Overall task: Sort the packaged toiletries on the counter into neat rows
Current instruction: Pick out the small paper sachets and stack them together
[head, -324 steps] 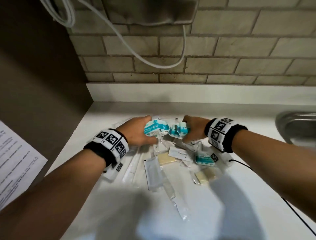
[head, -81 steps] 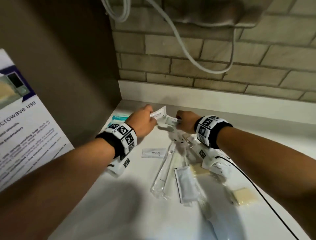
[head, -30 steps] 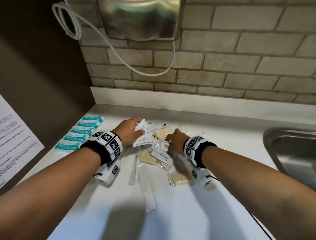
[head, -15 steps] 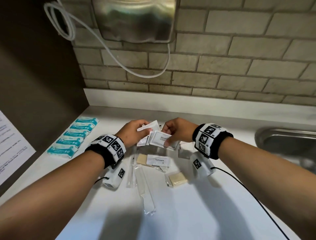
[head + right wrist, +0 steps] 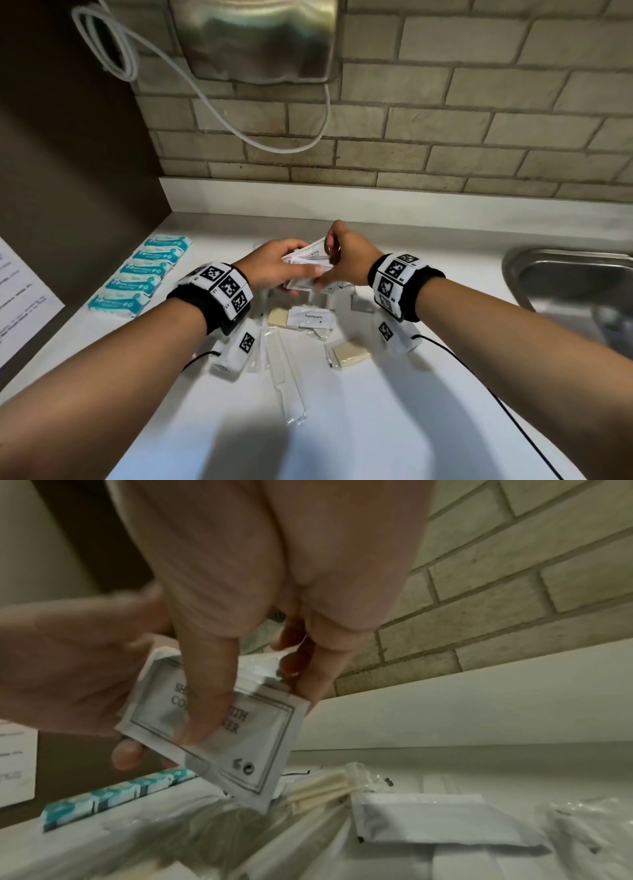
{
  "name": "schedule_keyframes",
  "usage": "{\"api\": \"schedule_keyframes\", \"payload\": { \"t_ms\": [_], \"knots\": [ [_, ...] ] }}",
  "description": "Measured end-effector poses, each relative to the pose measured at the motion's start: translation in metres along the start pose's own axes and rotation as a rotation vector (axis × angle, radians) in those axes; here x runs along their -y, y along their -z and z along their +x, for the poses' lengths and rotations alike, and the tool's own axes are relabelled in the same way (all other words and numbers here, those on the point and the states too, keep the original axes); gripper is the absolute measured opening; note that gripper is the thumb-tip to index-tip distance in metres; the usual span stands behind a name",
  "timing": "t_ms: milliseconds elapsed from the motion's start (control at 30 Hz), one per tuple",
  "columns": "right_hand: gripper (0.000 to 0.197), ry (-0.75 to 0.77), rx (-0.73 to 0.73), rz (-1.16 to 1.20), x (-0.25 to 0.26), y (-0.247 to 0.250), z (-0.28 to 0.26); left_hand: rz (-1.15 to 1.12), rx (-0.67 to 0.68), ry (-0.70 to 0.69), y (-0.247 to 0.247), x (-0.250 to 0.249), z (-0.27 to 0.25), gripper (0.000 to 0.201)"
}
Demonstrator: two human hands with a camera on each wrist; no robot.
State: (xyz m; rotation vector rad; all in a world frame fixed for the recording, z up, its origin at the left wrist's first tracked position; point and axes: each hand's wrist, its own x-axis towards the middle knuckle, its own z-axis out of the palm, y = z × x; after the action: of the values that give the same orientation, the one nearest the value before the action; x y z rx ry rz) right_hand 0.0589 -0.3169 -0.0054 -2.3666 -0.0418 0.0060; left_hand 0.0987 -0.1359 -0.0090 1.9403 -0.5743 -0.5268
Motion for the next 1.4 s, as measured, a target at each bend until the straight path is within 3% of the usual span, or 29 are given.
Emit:
{"api": "schedule_keyframes", "payload": {
  "t_ms": [100, 267, 333, 433, 500, 700, 800, 1033, 1200, 1400],
  "knots": [
    [0.074, 0.030, 0.014, -0.082, -0.002, 0.003, 0.000, 0.179, -0.046, -0.058, 0.002, 0.006, 0.003, 0.033],
    [0.062, -0.135, 0.131, -0.092, -0.027, 0.030, 0.010, 0.149, -0.145, -0.026, 0.015, 0.008, -0.001, 0.026],
    [0.055, -0.190, 0.130, -0.211, -0.041, 0.033, 0.014, 0.111, -0.175, -0.052, 0.021, 0.005, -0.001, 0.027],
    [0.065, -0.218, 0.198, -0.476, -0.056, 0.026, 0.017, 0.082, -0.196, -0.051, 0.028, 0.003, -0.001, 0.029],
    [0.073, -0.207, 0.265, -0.520, -0.062, 0.017, 0.017, 0.081, -0.195, -0.038, 0.030, 0.004, -0.002, 0.033],
    [0.039, -0.086, 0.270, -0.668, -0.059, 0.001, 0.015, 0.136, -0.210, -0.017, 0.029, 0.009, -0.003, 0.043],
    [0.024, -0.026, 0.270, -0.587, -0.046, 0.011, 0.019, 0.225, -0.241, 0.007, 0.031, 0.014, -0.002, 0.053],
    [0.015, -0.015, 0.182, 0.085, -0.001, 0.030, 0.018, 0.200, -0.237, 0.079, 0.035, 0.024, -0.011, 0.027],
    [0.014, 0.096, 0.225, 0.084, 0.038, 0.000, 0.012, -0.116, -0.188, 0.098, 0.036, 0.014, -0.026, 0.027],
    [0.027, 0.169, 0.044, 0.152, 0.064, -0.046, 0.013, -0.340, -0.211, 0.128, 0.059, 0.014, -0.049, 0.030]
  ]
}}
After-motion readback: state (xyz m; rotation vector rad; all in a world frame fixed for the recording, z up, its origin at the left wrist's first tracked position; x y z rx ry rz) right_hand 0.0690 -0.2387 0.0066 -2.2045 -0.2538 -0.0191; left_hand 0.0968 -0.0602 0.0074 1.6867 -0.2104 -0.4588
